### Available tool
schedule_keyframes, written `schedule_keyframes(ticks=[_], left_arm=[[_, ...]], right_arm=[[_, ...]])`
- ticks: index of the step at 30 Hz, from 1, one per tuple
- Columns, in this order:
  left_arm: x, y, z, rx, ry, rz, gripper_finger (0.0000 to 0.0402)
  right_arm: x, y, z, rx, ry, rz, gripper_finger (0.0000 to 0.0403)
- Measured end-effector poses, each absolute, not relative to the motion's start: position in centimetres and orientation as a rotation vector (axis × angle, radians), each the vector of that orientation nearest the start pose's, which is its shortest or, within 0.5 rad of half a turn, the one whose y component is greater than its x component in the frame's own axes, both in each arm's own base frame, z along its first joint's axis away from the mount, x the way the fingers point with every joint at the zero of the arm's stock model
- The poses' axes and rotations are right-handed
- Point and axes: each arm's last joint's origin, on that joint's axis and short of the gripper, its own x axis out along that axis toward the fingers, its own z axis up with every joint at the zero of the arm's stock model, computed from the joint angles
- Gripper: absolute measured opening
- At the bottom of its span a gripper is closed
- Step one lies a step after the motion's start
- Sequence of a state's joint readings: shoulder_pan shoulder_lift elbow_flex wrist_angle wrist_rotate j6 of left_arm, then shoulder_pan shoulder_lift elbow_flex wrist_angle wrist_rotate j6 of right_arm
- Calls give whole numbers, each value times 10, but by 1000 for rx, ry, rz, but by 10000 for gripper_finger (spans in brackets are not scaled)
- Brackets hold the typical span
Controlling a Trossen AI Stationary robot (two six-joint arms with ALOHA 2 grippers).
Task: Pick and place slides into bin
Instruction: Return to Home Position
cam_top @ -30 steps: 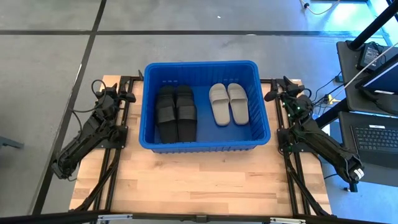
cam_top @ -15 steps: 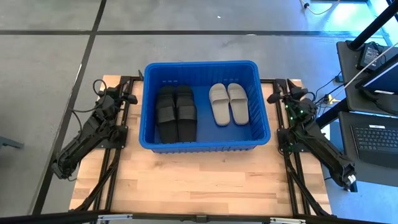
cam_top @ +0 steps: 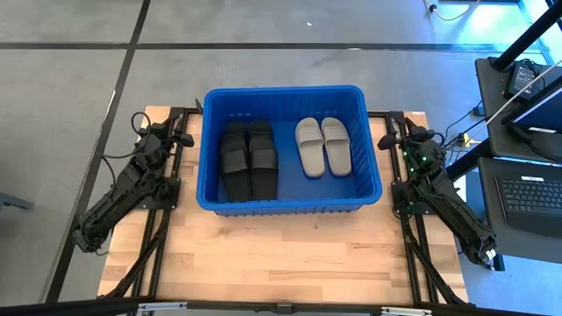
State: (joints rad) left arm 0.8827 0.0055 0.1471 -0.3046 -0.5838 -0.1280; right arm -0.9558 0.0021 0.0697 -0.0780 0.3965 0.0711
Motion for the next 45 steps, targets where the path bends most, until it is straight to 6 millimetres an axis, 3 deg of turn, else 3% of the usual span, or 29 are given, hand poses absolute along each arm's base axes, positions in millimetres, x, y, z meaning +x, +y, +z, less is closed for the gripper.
schedule_keyframes(ticks=[11,45], left_arm=[[39,73,184,-130,83,1474,181],[39,73,184,-129,78,1475,181]], right_arm=[[44,-82,174,-12,12,-1354,320],[44,-82,174,60,-47,-1354,320]])
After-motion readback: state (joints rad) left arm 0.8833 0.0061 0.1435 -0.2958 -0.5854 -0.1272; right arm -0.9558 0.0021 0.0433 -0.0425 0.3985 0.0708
